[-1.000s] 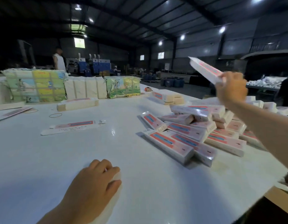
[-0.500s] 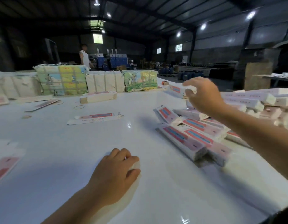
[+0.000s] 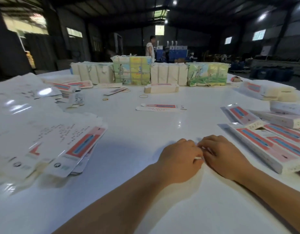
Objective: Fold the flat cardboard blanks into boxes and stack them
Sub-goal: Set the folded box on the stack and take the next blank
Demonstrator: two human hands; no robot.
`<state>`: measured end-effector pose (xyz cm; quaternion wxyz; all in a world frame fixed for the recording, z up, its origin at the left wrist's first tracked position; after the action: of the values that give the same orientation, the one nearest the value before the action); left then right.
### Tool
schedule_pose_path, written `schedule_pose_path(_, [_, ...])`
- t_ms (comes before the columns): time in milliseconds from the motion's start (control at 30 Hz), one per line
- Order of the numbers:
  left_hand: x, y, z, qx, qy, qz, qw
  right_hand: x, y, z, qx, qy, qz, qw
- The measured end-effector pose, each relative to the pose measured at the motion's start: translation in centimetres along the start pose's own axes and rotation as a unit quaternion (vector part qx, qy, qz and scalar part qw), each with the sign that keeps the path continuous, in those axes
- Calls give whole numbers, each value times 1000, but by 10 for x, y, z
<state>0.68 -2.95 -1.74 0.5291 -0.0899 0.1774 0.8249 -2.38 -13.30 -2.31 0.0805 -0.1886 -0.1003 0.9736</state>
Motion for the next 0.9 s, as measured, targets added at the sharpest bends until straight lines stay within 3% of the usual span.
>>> schedule_pose_path(167, [10, -92, 41, -13, -17, 257, 966, 0, 2, 1, -26, 5, 9, 1000])
schedule_pose_path(333, [70, -193, 110, -180, -68, 411, 891, -2, 4, 2, -26, 19, 2, 999])
schedule_pose_path(400, [97, -209, 117, -217, -107, 431, 869, -3, 3, 1, -25, 13, 6, 1000])
schedule_pose_path(500, [111, -210, 109, -246, -130, 408, 869, -4, 2, 1, -29, 10, 11, 999])
schedule_pose_path(700, [102, -207, 104, -297, -66, 419, 855, -2, -1, 4, -40, 10, 17, 999])
schedule_pose_path(900, [100, -202, 128, -266, -7, 404, 875, -1, -3, 6, -47, 22, 9, 999])
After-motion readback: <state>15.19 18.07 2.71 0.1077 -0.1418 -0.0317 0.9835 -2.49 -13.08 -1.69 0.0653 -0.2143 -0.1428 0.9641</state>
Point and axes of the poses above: each hand's wrist, its own x-axis away from the middle knuckle, its own z-axis out of the back of the hand, y = z × x, the point moved 8 cm from there along -x, towards the middle knuckle, and after that the axes turned 1 degree about -z, right-handed, at the moved point
